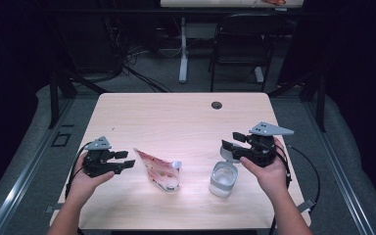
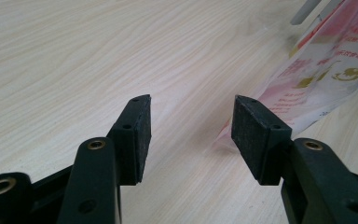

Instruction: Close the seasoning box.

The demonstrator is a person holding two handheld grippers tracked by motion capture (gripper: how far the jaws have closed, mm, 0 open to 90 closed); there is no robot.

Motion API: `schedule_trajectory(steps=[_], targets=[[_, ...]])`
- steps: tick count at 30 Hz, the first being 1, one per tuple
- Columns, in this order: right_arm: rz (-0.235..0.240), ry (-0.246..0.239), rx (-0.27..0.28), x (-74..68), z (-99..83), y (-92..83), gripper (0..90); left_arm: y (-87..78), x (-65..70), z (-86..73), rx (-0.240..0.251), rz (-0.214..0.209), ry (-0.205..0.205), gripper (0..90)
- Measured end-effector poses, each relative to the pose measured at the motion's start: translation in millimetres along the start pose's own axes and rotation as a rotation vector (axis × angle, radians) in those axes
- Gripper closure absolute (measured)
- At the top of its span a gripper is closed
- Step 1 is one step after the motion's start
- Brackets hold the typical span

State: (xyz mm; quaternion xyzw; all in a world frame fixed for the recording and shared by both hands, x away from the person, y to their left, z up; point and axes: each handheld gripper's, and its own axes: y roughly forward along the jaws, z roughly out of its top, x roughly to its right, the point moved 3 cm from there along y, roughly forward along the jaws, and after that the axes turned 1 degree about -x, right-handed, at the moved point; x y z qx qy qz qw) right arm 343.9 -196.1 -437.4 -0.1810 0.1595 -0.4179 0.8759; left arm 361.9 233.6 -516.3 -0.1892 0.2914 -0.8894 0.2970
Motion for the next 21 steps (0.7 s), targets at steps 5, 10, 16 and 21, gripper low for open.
schedule_trajectory(steps=[5, 10, 16, 21], targets=[[-0.014, 0.026, -0.002, 12.8, 3.6, -1.1, 55.2, -0.8, -1.1, -0.2, 0.001, 0.005, 0.0, 48.0], [-0.043, 0.061, -0.006, 27.5, 2.8, -1.3, 63.1, -1.1, -1.5, -0.7, 0.008, 0.006, -0.005, 48.0], [-0.079, 0.09, -0.023, 43.0, -2.8, -1.8, 75.2, -1.6, -1.6, -1.1, 0.0, 0.005, -0.005, 48.0], [-0.101, 0.131, -0.054, 56.5, -16.5, 0.5, 83.7, -1.0, -1.9, -1.5, 0.002, 0.007, -0.006, 48.0]])
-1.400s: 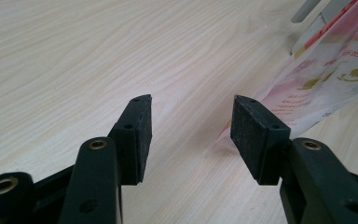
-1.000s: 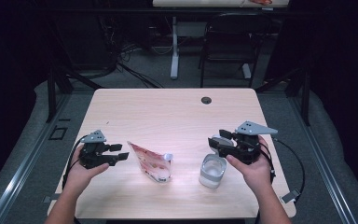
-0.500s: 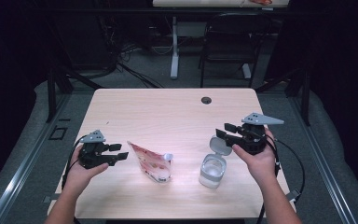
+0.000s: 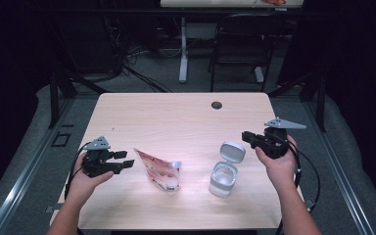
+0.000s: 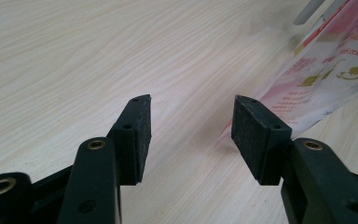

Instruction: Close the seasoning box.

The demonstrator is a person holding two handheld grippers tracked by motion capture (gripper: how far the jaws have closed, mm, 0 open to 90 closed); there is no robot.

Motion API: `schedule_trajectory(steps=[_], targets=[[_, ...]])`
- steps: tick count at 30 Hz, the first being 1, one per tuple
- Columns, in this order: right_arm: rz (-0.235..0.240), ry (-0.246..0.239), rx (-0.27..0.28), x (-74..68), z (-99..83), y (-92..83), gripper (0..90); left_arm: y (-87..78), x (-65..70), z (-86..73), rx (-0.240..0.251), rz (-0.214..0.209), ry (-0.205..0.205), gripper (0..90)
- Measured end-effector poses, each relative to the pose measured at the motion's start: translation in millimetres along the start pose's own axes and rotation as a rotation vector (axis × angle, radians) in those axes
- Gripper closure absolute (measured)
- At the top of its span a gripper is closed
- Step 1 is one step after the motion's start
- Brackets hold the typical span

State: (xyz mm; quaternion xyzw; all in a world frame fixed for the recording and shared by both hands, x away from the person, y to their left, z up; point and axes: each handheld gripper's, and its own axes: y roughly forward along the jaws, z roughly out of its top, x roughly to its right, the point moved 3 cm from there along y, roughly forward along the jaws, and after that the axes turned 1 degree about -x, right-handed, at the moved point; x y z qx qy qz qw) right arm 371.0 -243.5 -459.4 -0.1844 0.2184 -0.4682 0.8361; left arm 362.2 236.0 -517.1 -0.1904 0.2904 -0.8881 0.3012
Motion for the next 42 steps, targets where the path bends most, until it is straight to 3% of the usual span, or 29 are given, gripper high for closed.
schedule_trajectory(steps=[4, 16, 31, 36, 42], targets=[[0.013, 0.035, 0.0, 4.5, -7.9, 0.1, 85.9, 0.1, -0.2, -0.3, -0.001, 0.002, 0.0, 48.1], [0.024, 0.027, -0.006, 4.4, -11.4, -3.6, 90.0, -1.0, -0.4, -0.2, 0.002, 0.004, -0.001, 48.1], [0.088, 0.009, 0.016, -14.0, -20.5, -12.5, 90.0, -1.5, -0.7, -0.6, 0.002, 0.004, -0.003, 48.1], [0.123, -0.011, 0.016, -26.6, -26.4, -17.9, 89.8, -1.3, -0.5, -0.9, -0.003, 0.006, -0.004, 48.1], [0.129, -0.036, 0.019, -37.3, -32.0, -19.7, 89.3, -1.6, -1.0, -1.0, -0.002, 0.007, 0.0, 48.1]])
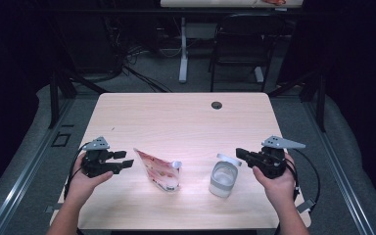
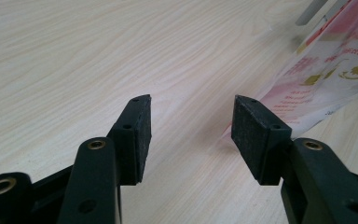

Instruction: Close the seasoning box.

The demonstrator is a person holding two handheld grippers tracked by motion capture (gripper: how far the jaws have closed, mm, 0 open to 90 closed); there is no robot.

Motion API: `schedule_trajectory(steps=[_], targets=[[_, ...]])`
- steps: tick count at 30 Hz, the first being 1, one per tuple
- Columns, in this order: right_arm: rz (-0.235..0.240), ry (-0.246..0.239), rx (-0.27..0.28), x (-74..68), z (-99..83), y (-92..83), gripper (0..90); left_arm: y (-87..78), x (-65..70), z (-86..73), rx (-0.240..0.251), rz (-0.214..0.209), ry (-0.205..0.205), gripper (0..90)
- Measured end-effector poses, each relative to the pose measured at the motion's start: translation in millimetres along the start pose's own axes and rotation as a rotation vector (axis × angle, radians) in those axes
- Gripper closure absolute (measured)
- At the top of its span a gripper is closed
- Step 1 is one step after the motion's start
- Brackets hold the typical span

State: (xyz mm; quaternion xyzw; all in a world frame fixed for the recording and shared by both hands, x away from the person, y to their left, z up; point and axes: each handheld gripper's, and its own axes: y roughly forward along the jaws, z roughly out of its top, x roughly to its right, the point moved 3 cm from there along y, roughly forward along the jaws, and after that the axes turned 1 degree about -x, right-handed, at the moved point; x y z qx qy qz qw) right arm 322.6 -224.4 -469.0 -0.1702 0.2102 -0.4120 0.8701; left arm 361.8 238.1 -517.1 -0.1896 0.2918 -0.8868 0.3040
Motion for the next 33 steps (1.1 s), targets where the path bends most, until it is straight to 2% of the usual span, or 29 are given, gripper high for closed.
schedule_trajectory(steps=[4, 13, 14, 18, 20, 22, 32, 33], targets=[[0.006, 0.001, 0.005, -3.1, -4.4, 0.8, 89.1, -0.6, -0.4, 0.0, 0.001, 0.001, 0.001, 48.1], [-0.012, 0.009, 0.011, -1.9, -12.8, 0.8, 88.7, 0.0, -0.8, -0.6, 0.012, 0.02, -0.008, 48.1], [-0.024, 0.01, 0.012, -0.5, -15.3, -0.7, 88.5, -0.4, -1.4, -1.0, 0.008, 0.004, -0.011, 48.1], [-0.053, 0.01, 0.014, 3.5, -20.1, -3.4, 88.4, -1.1, -2.5, -1.6, 0.007, 0.005, -0.014, 48.1], [-0.069, 0.032, 0.018, 9.1, -26.7, -6.0, 88.5, -0.7, -3.3, -2.3, 0.015, 0.025, -0.02, 48.1], [-0.08, 0.045, 0.013, 13.0, -32.4, -6.9, 88.4, -1.0, -3.9, -2.6, 0.012, 0.012, -0.025, 48.1], [-0.101, 0.086, 0.005, 22.3, -52.5, -7.2, 88.4, 0.9, -5.3, -3.8, 0.007, 0.018, -0.027, 48.0], [-0.106, 0.088, 0.004, 23.5, -55.3, -6.6, 88.4, 0.8, -5.7, -4.1, 0.008, 0.021, -0.037, 47.9]])
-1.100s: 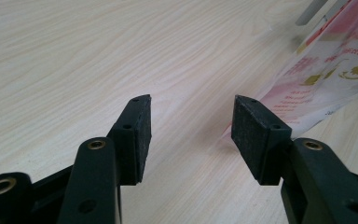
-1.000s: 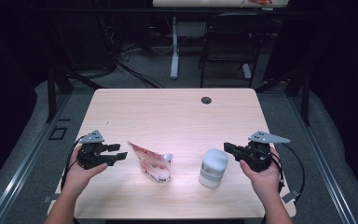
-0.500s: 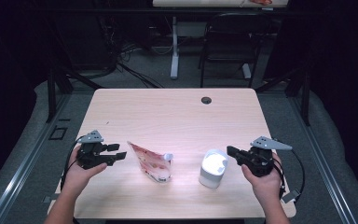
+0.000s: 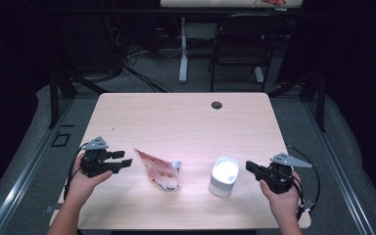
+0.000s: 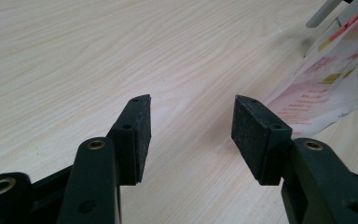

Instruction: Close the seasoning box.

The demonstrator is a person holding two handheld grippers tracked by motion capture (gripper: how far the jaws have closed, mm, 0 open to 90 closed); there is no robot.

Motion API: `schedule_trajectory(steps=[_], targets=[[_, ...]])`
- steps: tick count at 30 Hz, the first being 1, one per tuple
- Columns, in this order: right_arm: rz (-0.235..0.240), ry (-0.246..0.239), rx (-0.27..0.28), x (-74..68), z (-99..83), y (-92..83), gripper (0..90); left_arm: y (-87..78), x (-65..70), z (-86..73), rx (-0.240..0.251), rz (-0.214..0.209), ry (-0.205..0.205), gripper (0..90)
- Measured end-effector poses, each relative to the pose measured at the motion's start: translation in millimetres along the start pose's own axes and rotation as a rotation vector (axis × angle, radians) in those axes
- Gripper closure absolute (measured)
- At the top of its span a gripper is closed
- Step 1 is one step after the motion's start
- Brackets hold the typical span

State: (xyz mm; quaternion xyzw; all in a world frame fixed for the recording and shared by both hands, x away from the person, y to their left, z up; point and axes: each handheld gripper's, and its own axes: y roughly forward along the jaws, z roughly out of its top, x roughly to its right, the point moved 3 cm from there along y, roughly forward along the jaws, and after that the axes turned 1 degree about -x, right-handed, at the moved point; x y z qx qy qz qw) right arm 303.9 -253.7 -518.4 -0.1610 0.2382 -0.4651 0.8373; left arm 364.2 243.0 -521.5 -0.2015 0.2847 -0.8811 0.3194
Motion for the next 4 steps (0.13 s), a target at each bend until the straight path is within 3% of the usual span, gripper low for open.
schedule_trajectory(steps=[4], targets=[[-0.014, 0.002, -0.002, 2.5, -4.9, 2.6, 86.6, 0.7, -1.2, -0.5, 0.01, 0.02, -0.006, 47.2]])
